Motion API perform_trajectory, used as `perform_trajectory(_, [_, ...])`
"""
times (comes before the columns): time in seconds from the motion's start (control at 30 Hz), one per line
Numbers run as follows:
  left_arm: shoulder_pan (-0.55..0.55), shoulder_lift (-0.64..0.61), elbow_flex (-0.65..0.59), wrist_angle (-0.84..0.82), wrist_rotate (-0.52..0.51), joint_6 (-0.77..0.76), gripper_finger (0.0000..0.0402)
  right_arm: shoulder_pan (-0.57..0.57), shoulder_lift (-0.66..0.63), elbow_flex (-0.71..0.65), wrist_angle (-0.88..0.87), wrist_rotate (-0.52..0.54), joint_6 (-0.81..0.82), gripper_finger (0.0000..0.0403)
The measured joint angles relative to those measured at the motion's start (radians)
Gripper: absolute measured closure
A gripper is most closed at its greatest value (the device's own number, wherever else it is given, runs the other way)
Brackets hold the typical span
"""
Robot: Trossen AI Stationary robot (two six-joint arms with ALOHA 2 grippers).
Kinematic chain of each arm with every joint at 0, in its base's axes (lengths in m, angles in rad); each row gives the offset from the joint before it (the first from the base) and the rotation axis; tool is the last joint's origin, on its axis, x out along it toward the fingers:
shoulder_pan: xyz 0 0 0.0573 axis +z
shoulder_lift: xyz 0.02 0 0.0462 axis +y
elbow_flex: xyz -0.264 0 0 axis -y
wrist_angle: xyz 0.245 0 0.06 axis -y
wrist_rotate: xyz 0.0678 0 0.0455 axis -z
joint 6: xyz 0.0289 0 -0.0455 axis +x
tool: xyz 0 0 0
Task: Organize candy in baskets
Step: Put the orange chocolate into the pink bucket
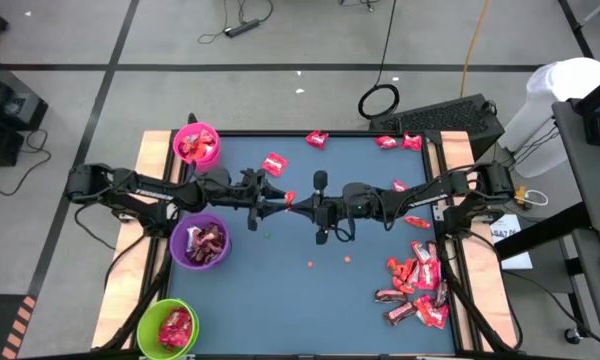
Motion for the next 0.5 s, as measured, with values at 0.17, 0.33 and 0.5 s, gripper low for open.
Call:
perform_trajectory(0.17, [0.0, 0.0, 0.0, 0.0, 0.0, 0.023, 0.0283, 0.0, 0.0, -0.001, 0.001, 0.0, 0.034, 0.0401])
perform_trajectory(0.33, [0.0, -0.001, 0.0, 0.0, 0.0, 0.028, 0.0333, 0.0, 0.0, -0.001, 0.006, 0.008, 0.122, 0.0391])
perform_trajectory(0.5, [0.002, -0.001, 0.0, -0.001, -0.002, 0.033, 0.0346, 0.007, -0.012, -0.001, -0.018, 0.022, 0.196, 0.034])
